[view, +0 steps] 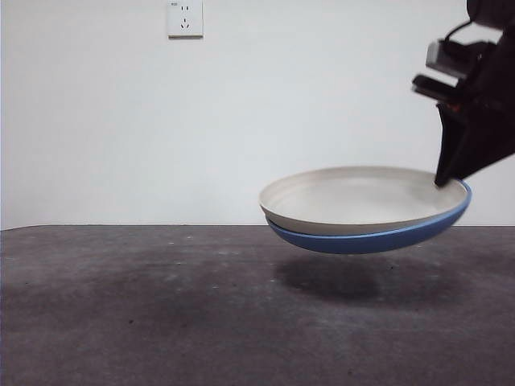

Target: Pick up the white plate, put it on the blue plate, put it on desk

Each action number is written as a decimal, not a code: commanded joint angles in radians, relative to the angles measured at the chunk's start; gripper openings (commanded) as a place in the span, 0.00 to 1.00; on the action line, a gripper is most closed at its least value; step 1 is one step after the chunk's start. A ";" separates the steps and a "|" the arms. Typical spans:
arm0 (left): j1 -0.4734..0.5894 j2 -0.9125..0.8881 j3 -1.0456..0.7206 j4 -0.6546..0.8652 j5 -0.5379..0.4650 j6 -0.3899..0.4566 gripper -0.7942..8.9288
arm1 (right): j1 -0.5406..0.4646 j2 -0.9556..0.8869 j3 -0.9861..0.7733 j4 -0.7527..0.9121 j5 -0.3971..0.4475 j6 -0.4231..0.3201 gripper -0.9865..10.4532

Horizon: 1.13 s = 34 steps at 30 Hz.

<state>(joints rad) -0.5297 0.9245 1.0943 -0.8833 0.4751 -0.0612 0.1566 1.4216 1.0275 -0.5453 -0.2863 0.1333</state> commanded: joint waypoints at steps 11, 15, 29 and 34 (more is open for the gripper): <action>-0.005 0.009 0.008 0.008 0.005 0.016 0.40 | 0.167 0.019 0.015 0.145 0.000 0.163 0.09; -0.005 0.009 0.008 0.008 0.005 0.016 0.40 | 0.204 0.055 0.016 0.213 0.000 0.219 0.09; -0.005 0.009 0.008 0.008 0.005 0.017 0.40 | 0.243 0.268 0.016 0.351 0.000 0.309 0.09; -0.005 0.009 0.008 0.008 0.005 0.016 0.40 | 0.249 0.326 0.016 0.363 0.002 0.312 0.09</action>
<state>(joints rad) -0.5297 0.9245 1.0943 -0.8829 0.4751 -0.0608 0.3992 1.7279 1.0275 -0.1974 -0.2813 0.4248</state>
